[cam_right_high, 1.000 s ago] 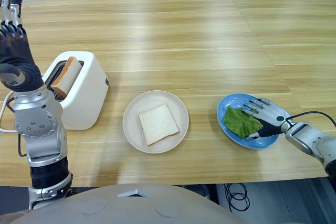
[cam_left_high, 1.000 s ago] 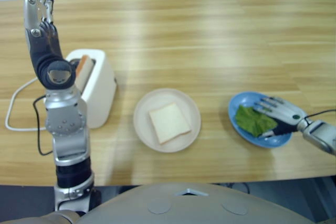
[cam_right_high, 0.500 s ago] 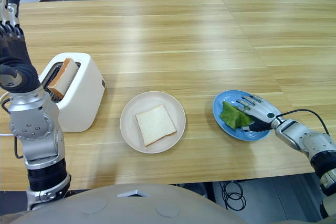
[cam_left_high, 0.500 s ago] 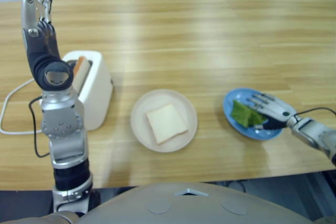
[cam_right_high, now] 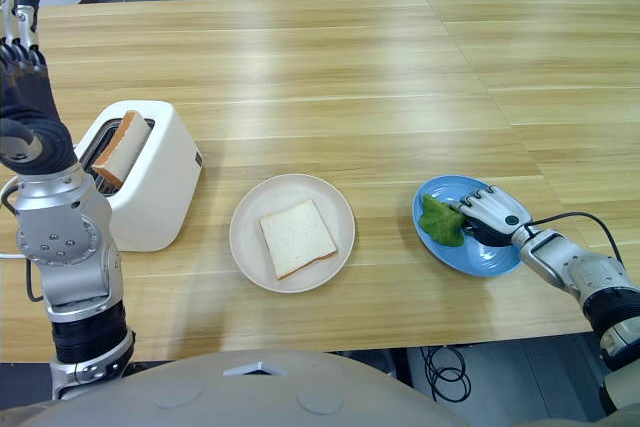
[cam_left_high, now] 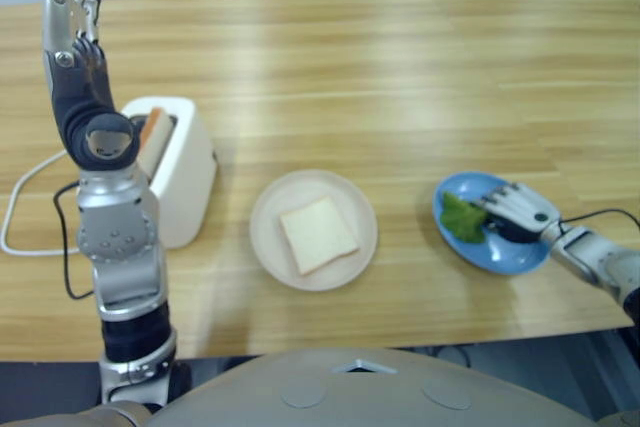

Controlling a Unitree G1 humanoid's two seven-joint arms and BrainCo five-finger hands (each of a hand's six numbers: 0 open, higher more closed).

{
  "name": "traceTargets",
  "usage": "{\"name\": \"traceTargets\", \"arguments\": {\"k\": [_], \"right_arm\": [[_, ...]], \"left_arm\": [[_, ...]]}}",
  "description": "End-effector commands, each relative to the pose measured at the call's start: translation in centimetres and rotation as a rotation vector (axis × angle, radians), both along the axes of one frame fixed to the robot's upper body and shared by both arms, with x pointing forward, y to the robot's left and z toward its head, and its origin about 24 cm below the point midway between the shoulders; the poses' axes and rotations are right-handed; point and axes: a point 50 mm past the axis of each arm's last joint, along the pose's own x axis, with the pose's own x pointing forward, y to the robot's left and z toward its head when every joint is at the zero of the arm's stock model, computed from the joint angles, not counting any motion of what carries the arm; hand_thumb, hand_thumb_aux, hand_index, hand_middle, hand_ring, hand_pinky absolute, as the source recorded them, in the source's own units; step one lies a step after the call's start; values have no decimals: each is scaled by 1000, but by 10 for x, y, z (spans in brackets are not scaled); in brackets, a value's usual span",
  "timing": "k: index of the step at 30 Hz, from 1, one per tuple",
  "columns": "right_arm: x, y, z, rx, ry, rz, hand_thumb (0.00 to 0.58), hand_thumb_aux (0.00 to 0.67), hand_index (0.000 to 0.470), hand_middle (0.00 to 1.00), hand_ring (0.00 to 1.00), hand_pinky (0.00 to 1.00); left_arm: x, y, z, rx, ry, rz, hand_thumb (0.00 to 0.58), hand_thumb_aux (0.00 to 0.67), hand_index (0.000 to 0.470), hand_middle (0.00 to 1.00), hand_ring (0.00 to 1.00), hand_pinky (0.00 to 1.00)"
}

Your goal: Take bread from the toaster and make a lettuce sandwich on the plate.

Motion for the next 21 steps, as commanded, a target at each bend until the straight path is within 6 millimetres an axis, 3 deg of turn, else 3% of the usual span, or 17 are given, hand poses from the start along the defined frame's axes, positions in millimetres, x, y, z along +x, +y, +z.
{"name": "traceTargets", "arguments": {"k": [1,6,17,21], "right_arm": [[0,2,0,10,-29,6,580,670,460,1000,1000,1000],[11,13,17,63,-160,40,580,670,460,1000,1000,1000],[24,61,78,291,-515,156,580,670,460,1000,1000,1000],[23,87,88,431,-535,224,580,670,460,1000,1000,1000]], "left_arm": [[4,-3,0,12,10,-8,0,0,0,0,0,0],[8,-6,-1,16,12,-12,0,0,0,0,0,0],[19,-8,-2,25,16,-26,0,0,0,0,0,0],[21,-7,-2,25,18,-29,0,0,0,0,0,0]]}}
